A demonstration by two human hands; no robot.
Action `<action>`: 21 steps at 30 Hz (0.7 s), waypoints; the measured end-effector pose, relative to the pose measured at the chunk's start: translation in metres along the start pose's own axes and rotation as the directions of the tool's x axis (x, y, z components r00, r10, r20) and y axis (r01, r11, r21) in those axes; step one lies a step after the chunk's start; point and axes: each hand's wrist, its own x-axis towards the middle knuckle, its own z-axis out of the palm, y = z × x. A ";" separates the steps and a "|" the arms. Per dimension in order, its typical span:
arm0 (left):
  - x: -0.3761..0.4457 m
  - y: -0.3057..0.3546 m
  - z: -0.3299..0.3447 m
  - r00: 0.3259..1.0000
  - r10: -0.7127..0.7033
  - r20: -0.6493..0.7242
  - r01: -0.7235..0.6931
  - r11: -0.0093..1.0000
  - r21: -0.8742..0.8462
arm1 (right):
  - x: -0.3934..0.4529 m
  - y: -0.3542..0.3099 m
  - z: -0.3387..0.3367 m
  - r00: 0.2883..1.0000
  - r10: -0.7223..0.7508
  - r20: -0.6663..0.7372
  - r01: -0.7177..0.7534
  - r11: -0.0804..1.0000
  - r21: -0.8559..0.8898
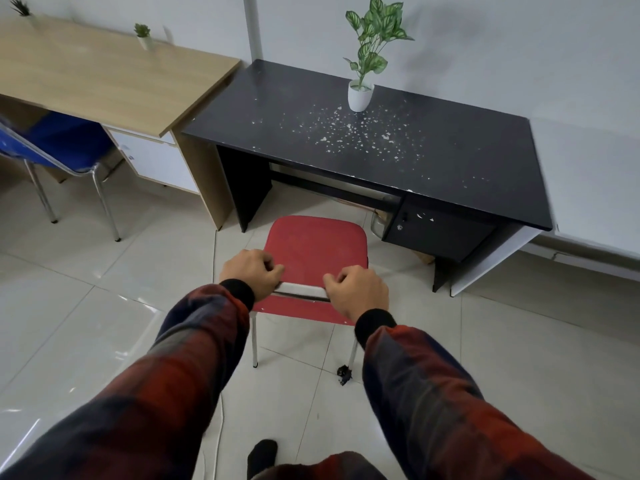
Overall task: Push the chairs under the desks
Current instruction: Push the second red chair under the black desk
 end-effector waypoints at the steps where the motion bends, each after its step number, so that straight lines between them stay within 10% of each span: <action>1: 0.002 -0.010 -0.002 1.000 0.009 0.010 -0.009 1.000 0.002 | -0.004 -0.008 0.006 1.000 0.013 0.008 -0.013 1.000 0.003; 21: 0.045 -0.043 -0.022 0.993 0.118 0.011 -0.118 0.993 -0.006 | 0.021 -0.052 0.027 0.996 0.085 0.013 -0.084 0.995 -0.055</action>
